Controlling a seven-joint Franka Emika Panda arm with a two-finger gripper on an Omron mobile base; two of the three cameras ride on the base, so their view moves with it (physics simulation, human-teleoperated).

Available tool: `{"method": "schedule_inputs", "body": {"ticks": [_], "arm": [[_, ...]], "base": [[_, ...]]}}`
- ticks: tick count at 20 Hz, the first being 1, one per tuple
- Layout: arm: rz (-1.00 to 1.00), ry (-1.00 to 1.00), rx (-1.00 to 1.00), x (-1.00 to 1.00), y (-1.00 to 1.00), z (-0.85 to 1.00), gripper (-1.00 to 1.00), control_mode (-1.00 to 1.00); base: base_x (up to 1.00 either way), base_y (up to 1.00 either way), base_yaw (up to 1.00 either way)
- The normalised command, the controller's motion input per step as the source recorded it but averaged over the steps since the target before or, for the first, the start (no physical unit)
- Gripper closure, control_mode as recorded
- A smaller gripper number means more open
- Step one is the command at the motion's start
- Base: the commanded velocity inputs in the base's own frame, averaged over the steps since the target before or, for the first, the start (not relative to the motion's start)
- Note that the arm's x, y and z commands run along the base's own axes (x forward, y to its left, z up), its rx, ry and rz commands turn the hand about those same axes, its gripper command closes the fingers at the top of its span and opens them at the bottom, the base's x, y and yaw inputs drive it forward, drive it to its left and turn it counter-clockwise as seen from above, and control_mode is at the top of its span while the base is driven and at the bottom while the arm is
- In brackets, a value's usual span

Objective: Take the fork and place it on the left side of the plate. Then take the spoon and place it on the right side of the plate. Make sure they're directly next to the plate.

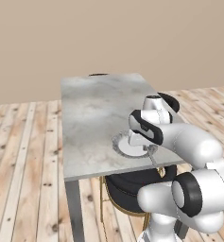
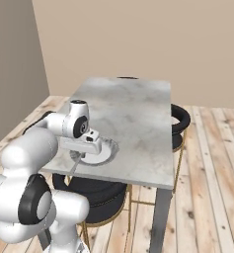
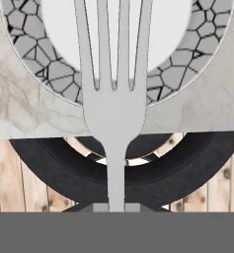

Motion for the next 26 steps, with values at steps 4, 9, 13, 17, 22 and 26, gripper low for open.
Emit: {"method": "schedule_inputs", "body": {"ticks": [4,9,13,17,22,26], "arm": [[-0.33,0.01,-0.10,0.15,0.26,0.00,1.00,-1.00],[-0.61,-0.03,-0.10,0.24,0.40,0.00,1.00,-1.00],[-0.63,-0.05,-0.08,0.27,0.38,0.00,1.00,-1.00],[-0.56,-0.07,-0.03,0.26,0.42,0.00,1.00,-1.00],[-0.36,-0.13,-0.02,0.23,0.42,-0.02,1.00,-1.00],[-0.13,-0.13,-0.01,0.25,0.37,-0.01,1.00,-1.00]], "base": [[0.00,0.00,0.00],[0.00,0.00,0.00],[0.00,0.00,0.00],[0.00,0.00,0.00],[0.00,0.00,0.00],[0.00,0.00,0.00]]}}
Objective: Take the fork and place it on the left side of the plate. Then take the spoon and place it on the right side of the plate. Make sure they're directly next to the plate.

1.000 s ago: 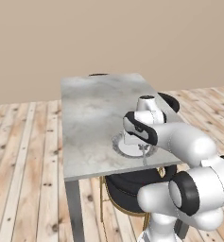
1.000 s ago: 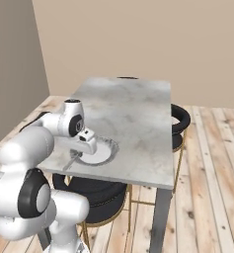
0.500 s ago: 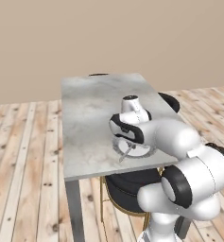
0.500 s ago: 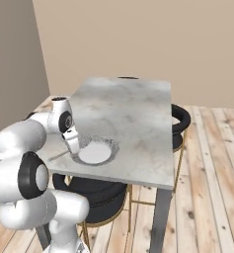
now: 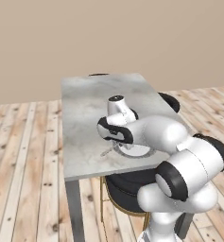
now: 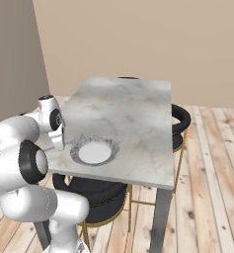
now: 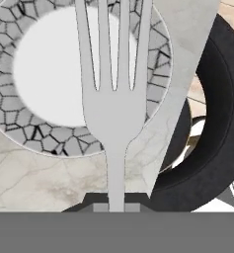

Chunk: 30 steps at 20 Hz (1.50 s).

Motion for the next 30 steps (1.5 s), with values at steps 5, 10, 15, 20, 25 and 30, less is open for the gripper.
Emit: {"method": "schedule_inputs", "body": {"ticks": [5,10,15,20,25,30], "arm": [[-0.02,-0.06,-0.02,0.35,0.34,-0.10,1.00,-1.00],[0.00,-0.02,0.00,0.50,0.24,-0.21,1.00,-1.00],[0.00,0.00,0.00,0.60,0.19,-0.18,1.00,-1.00],[0.00,0.05,-0.05,0.60,0.28,-0.03,1.00,-1.00],[0.00,0.20,-0.22,0.34,0.32,0.00,1.00,-1.00],[0.01,0.27,-0.27,0.11,0.19,-0.06,1.00,-1.00]], "base": [[0.00,0.00,0.00],[0.00,0.00,0.00],[0.00,0.00,0.00],[0.00,0.00,0.00],[0.00,0.00,0.00],[0.00,0.00,0.00]]}}
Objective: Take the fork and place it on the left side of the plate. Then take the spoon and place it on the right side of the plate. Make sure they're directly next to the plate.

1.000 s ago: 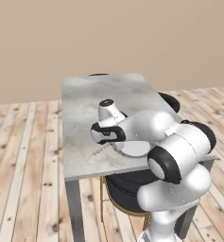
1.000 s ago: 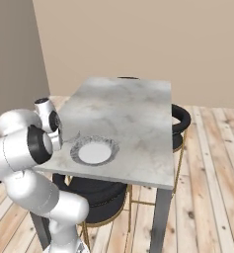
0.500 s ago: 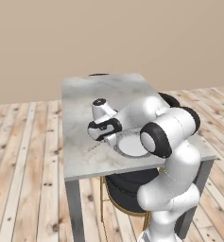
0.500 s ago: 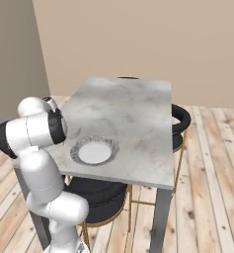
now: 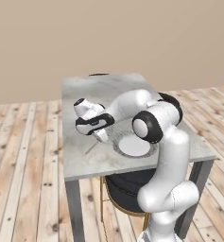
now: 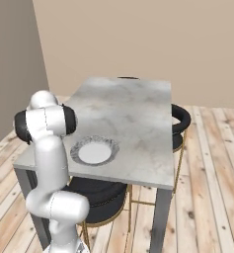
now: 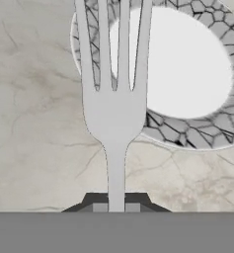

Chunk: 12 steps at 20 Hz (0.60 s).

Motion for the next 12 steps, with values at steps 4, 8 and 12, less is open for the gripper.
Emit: {"method": "schedule_inputs", "body": {"ticks": [4,8,12], "arm": [[0.08,0.30,-0.17,0.11,0.00,-0.17,1.00,-1.00],[0.09,0.21,-0.02,0.17,-0.12,-0.13,1.00,-1.00],[0.13,0.10,0.00,0.12,-0.25,-0.09,1.00,-1.00]], "base": [[0.00,0.00,0.00],[0.00,0.00,0.00],[0.00,0.00,0.00]]}}
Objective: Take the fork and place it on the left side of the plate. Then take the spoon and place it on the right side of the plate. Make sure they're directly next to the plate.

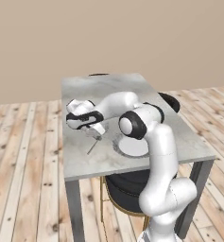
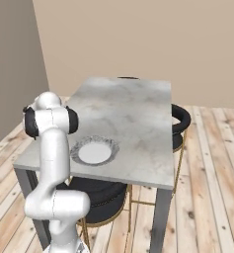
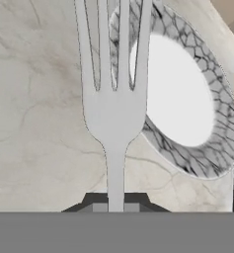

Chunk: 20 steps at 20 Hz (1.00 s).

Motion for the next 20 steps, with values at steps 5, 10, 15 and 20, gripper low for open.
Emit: {"method": "schedule_inputs", "body": {"ticks": [5,10,15,20], "arm": [[0.19,0.00,0.07,0.01,-0.33,-0.14,1.00,-1.00],[0.17,-0.02,0.17,-0.09,-0.30,-0.25,1.00,-1.00],[0.09,-0.12,0.24,-0.21,-0.28,-0.27,1.00,-1.00],[0.02,-0.20,0.27,-0.11,-0.08,-0.23,1.00,-1.00]], "base": [[0.00,0.00,0.00],[0.00,0.00,0.00],[0.00,0.00,0.00],[0.00,0.00,0.00]]}}
